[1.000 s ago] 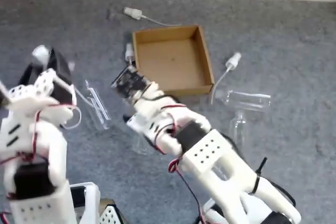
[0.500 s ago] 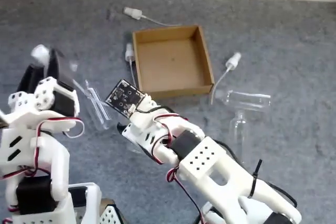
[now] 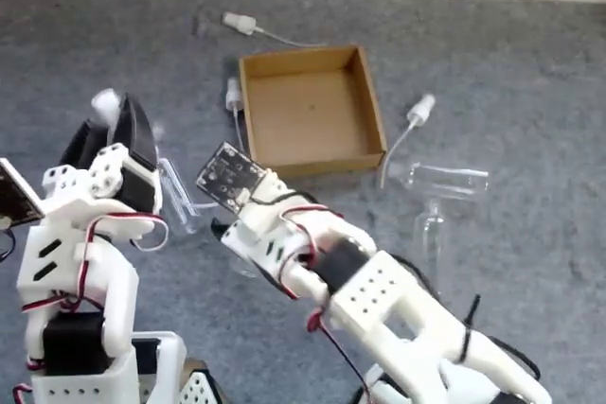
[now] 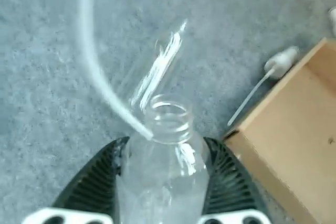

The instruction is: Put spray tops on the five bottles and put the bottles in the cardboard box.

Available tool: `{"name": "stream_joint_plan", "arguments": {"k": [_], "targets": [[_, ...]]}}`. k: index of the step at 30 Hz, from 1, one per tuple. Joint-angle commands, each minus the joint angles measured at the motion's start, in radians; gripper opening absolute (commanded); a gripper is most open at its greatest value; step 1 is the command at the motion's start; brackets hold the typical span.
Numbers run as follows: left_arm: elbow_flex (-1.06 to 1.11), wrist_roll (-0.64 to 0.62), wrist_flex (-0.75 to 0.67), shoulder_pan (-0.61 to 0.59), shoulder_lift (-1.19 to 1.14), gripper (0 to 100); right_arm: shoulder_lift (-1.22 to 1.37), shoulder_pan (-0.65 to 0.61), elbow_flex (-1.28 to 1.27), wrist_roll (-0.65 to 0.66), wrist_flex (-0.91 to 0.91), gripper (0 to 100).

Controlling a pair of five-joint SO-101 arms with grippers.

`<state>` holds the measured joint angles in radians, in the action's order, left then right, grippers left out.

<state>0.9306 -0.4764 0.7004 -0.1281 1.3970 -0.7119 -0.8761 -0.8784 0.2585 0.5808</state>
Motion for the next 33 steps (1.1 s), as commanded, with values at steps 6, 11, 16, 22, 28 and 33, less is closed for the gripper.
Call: {"name": "stream_joint_plan", "arguments": {"k": [6, 11, 16, 22, 28, 33], "targets": [[-0.137, 0.011, -0.063, -0.024, 0.004, 0, -0.188, -0.005, -0.088, -0.006, -0.021, 0.4], [-0.173, 0.009, -0.098, -0.019, 0.001, 0, -0.189, -0.010, -0.093, -0.006, -0.021, 0.4], [-0.151, 0.012, -0.178, 0.010, -0.036, 0, -0.189, -0.010, -0.093, -0.005, -0.021, 0.4], [-0.206, 0.012, -0.175, 0.041, -0.203, 0, -0.191, -0.007, -0.093, -0.005, -0.021, 0.4], [-0.186, 0.012, -0.166, 0.076, -0.239, 0, -0.191, -0.005, -0.093, -0.005, -0.021, 0.4], [-0.102, 0.012, -0.129, 0.168, -0.240, 0, -0.196, -0.004, -0.093, -0.008, -0.022, 0.4]]}}
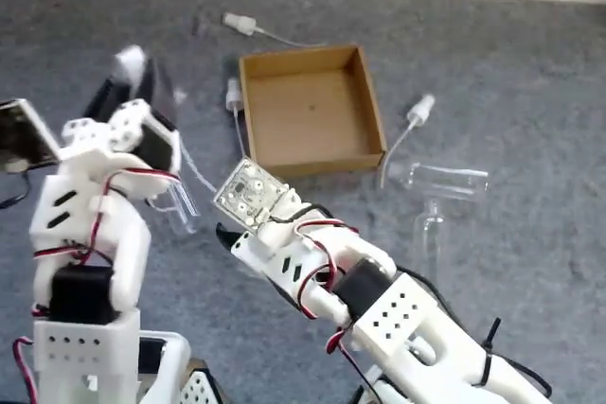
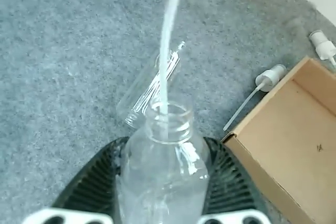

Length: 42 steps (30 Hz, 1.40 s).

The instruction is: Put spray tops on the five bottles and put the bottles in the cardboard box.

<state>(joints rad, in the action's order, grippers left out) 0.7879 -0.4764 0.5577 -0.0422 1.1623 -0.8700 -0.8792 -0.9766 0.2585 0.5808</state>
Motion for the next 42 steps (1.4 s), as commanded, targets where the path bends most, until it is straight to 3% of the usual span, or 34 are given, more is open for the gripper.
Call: {"name": "stream_joint_plan", "arguments": {"k": [1, 5, 10, 18, 42], "targets": [[0.067, 0.012, 0.015, 0.102, -0.004, 0, -0.039, 0.001, 0.010, -0.011, -0.022, 0.4], [0.148, 0.014, 0.044, 0.145, -0.004, 0, -0.039, 0.050, 0.012, -0.029, -0.027, 0.4], [0.151, 0.014, 0.152, 0.240, -0.004, 0, -0.039, 0.105, 0.013, -0.149, -0.027, 0.4], [0.171, 0.063, 0.269, 0.288, -0.004, 0, -0.039, 0.125, 0.015, -0.153, -0.027, 0.4], [0.202, 0.068, 0.264, 0.349, -0.004, 1, -0.039, 0.148, 0.007, -0.149, -0.128, 0.4]]}}
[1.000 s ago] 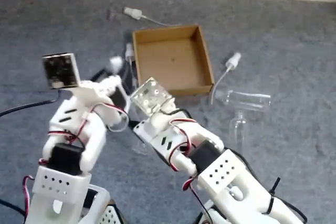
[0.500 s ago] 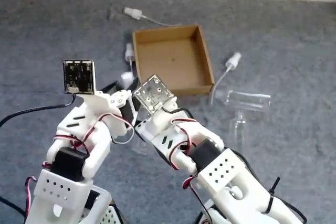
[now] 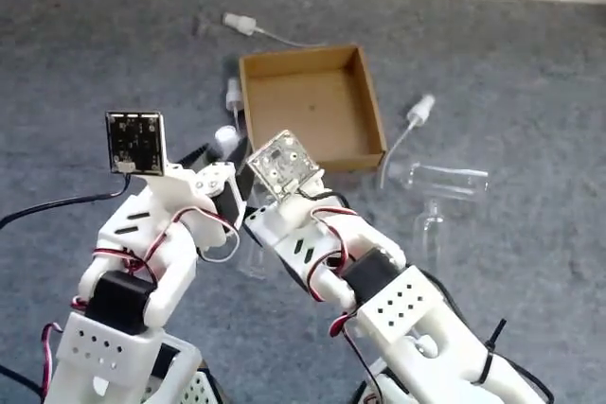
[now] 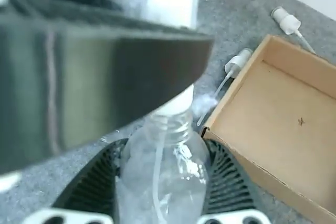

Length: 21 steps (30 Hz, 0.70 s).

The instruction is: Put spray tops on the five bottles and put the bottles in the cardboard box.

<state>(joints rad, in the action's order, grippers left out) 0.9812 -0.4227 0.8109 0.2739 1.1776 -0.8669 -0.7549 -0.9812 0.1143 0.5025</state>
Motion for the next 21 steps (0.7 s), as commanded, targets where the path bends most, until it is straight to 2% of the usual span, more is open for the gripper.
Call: {"name": "stream_joint_plan", "arguments": {"k": [1, 3, 7, 17, 21], "targets": [[0.008, 0.037, 0.011, 0.035, -0.019, 1, -0.042, 0.024, 0.012, -0.002, -0.048, 0.4], [0.008, 0.084, 0.011, 0.053, -0.027, 4, -0.042, 0.024, 0.010, 0.006, -0.048, 0.4], [0.019, 0.100, 0.011, 0.107, -0.025, 9, -0.044, 0.021, 0.008, 0.138, -0.039, 0.4], [0.024, 0.103, 0.014, 0.108, -0.019, 6, -0.044, 0.024, 0.010, 0.071, -0.035, 0.4], [0.001, 0.195, 0.014, 0.108, -0.018, 6, -0.042, 0.024, 0.010, 0.071, -0.035, 0.4]]}}
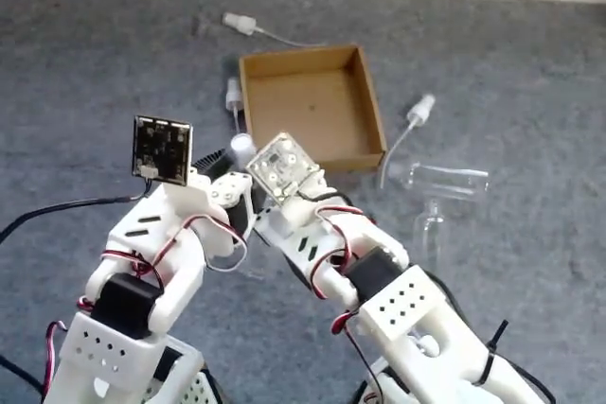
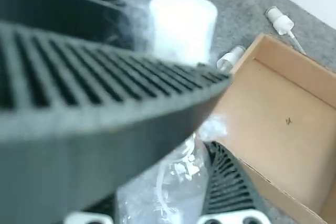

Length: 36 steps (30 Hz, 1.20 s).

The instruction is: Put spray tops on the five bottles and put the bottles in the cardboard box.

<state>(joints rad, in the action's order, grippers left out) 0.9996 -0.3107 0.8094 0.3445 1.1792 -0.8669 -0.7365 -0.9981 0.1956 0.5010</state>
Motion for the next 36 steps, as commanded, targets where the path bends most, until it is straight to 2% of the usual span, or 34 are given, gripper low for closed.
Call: {"name": "stream_joint_plan", "arguments": {"k": [1, 6, 11, 15, 19, 23, 25, 28, 32, 36], "targets": [[-0.033, 0.086, 0.015, 0.038, -0.019, 6, -0.042, 0.007, 0.027, -0.009, -0.033, 0.4], [-0.074, 0.086, 0.018, 0.039, -0.019, 8, -0.042, 0.035, 0.027, -0.012, -0.033, 0.4], [-0.119, 0.087, 0.066, 0.045, -0.019, 20, -0.038, 0.039, 0.027, -0.012, -0.033, 0.4], [-0.163, 0.087, 0.089, 0.028, -0.019, 19, -0.036, 0.038, 0.027, -0.012, -0.033, 0.4], [-0.177, 0.084, 0.089, -0.047, -0.015, 20, -0.036, 0.044, 0.030, -0.012, -0.033, 0.4], [-0.179, 0.100, 0.137, -0.082, 0.085, 20, -0.035, 0.044, 0.031, -0.012, -0.033, 0.4], [-0.176, 0.147, 0.170, -0.085, 0.180, 20, -0.035, 0.044, 0.031, -0.012, -0.033, 0.4], [-0.170, 0.150, 0.180, -0.128, 0.331, 19, -0.035, 0.044, 0.030, -0.012, -0.033, 0.4], [-0.111, 0.147, 0.157, -0.200, 0.363, 19, -0.035, 0.041, 0.028, -0.012, -0.031, 0.4], [-0.056, 0.146, 0.025, -0.251, 0.282, 19, -0.035, 0.041, 0.028, -0.012, -0.031, 0.4]]}}
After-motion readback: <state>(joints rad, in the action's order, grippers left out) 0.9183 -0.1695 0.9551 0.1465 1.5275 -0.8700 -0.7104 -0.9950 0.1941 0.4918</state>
